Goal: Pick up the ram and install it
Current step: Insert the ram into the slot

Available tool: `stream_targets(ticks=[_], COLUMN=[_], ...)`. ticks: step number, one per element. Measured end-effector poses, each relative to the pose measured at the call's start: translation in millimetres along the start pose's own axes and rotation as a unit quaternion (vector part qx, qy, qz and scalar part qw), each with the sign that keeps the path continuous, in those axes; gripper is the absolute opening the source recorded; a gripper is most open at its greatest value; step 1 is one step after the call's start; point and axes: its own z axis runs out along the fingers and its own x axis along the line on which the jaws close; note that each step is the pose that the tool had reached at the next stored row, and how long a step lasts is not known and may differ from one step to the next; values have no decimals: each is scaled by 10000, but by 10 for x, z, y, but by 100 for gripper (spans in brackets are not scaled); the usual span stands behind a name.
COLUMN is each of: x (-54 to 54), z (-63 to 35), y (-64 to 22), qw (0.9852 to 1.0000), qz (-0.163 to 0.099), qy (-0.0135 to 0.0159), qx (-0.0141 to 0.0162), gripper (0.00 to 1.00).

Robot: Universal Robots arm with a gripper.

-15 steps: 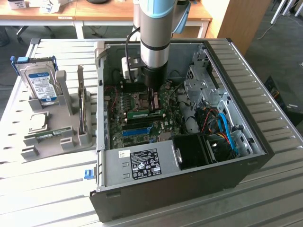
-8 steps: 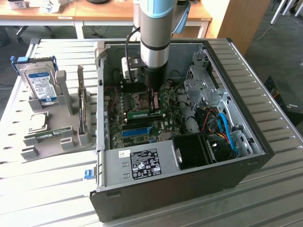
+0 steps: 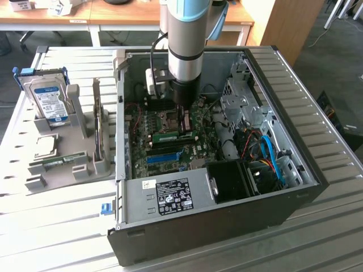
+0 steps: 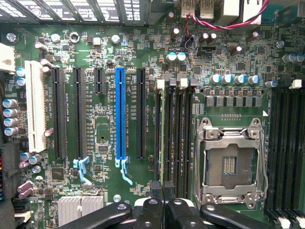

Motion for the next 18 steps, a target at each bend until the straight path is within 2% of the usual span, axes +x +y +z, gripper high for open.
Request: stream_targets(ticks=[7, 13, 18], x=[0, 0, 1], z=[7, 4, 4], y=[0, 43, 33], qw=[10000, 10000, 10000], qz=[0, 1, 4], qy=[0, -11, -10], qx=[0, 1, -1], gripper=[12, 12, 12])
